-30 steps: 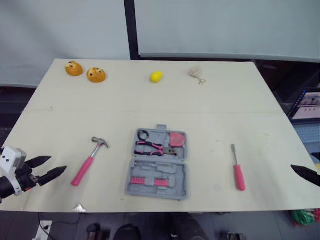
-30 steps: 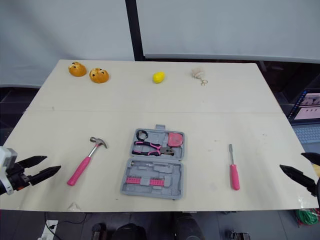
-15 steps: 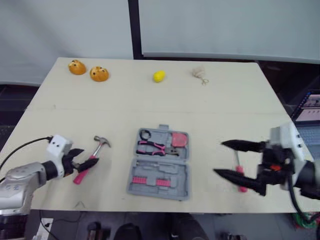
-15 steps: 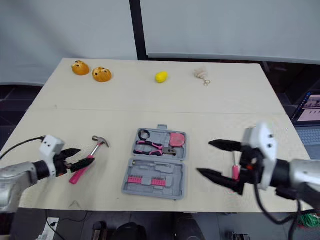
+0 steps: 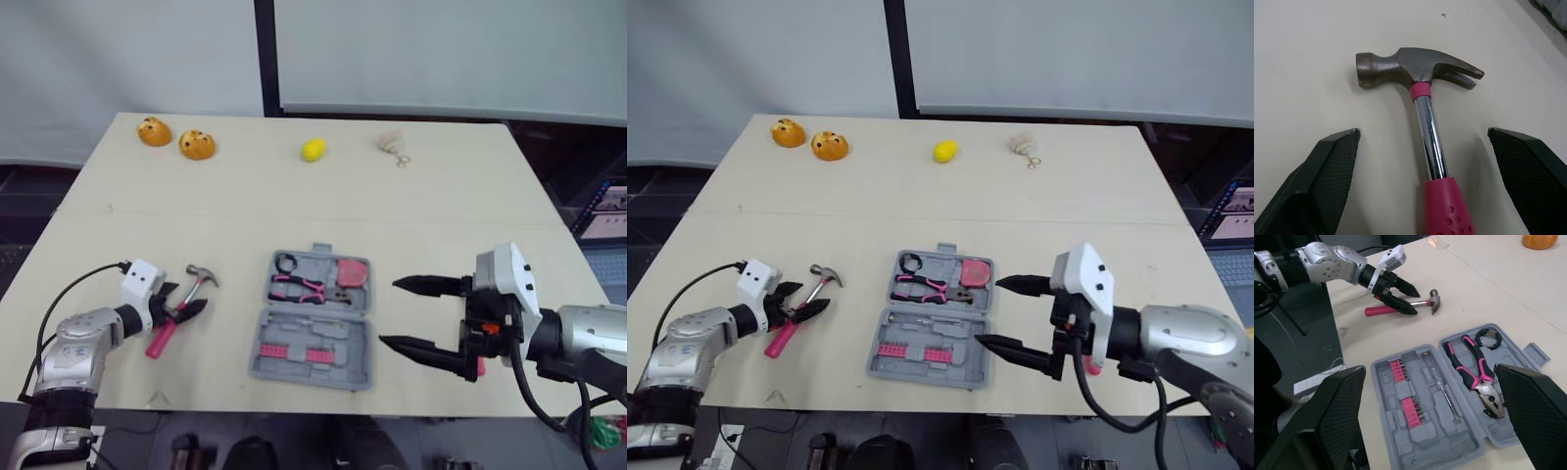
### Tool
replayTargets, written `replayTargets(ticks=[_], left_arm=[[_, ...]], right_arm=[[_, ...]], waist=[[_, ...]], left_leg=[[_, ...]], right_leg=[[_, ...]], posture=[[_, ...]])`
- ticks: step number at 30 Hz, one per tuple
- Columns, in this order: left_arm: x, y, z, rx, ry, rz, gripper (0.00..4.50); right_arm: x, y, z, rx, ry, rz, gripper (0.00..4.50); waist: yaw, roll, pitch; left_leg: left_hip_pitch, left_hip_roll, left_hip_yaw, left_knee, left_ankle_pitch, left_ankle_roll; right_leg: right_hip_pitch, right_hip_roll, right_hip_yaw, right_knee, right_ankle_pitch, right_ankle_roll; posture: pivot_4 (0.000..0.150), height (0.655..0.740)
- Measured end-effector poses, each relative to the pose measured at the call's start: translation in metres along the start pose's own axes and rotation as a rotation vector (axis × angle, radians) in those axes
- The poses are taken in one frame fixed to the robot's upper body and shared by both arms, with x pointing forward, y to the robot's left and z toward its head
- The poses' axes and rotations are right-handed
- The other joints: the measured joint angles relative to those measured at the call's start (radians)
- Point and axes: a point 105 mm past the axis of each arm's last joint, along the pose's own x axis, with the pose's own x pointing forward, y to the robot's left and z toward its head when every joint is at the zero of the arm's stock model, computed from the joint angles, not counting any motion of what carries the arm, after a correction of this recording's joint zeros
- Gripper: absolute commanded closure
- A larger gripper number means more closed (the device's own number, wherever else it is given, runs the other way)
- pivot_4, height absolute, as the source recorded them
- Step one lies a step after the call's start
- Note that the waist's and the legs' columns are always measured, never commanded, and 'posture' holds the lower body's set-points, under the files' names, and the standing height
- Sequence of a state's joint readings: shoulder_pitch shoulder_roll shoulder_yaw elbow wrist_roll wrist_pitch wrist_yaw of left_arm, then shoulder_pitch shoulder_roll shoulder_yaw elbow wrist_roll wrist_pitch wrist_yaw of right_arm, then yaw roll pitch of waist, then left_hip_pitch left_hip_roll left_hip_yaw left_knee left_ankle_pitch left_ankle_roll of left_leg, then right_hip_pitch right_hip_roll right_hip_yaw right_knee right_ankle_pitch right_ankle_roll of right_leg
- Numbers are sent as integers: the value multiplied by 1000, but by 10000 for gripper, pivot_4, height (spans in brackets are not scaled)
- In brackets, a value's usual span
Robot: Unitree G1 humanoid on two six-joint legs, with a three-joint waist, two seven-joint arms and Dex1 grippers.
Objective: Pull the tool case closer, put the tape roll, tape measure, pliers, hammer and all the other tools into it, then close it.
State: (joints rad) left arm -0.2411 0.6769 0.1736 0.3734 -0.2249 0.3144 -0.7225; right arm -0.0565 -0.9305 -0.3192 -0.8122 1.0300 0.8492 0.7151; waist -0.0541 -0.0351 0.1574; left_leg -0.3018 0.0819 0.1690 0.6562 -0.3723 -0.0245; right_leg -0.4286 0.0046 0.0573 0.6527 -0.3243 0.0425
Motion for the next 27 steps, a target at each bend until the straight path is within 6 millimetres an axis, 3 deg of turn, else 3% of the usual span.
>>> replayTargets(ticks=[2, 5, 21, 26, 27], left_arm=[[1, 0, 0, 2, -6, -1, 5121], [7, 0, 4, 3, -5, -6, 17995], [20, -1, 10, 29, -3, -25, 17995], [22, -4, 10, 25, -10, -35, 41973], [22, -5, 11, 27, -12, -38, 44831]], right_arm=[[0, -1, -1, -3, 2, -5, 0], [-1, -5, -2, 2, 0, -16, 0], [0, -7, -11, 0, 16, -38, 0], [0, -8, -12, -4, 19, -43, 0], [0, -8, -12, -4, 19, -43, 0]], waist=[[0, 0, 0], [2, 0, 0], [19, 0, 0], [23, 0, 0], [24, 0, 0]], left_leg=[[0, 0, 0, 0, 0, 0], [-1, 0, 0, 1, 0, 0], [-1, 0, 0, 3, 0, 1], [-1, 0, 0, 3, 0, 1], [-1, 0, 0, 3, 0, 1]], right_leg=[[0, 0, 0, 0, 0, 0], [0, 0, 0, 0, 0, 0], [0, 0, 0, 1, 0, 0], [0, 0, 0, 1, 0, 0], [0, 0, 0, 1, 0, 0]], posture=[[1500, 7400], [1500, 7400], [1500, 7400], [1500, 7400], [1500, 7400]])
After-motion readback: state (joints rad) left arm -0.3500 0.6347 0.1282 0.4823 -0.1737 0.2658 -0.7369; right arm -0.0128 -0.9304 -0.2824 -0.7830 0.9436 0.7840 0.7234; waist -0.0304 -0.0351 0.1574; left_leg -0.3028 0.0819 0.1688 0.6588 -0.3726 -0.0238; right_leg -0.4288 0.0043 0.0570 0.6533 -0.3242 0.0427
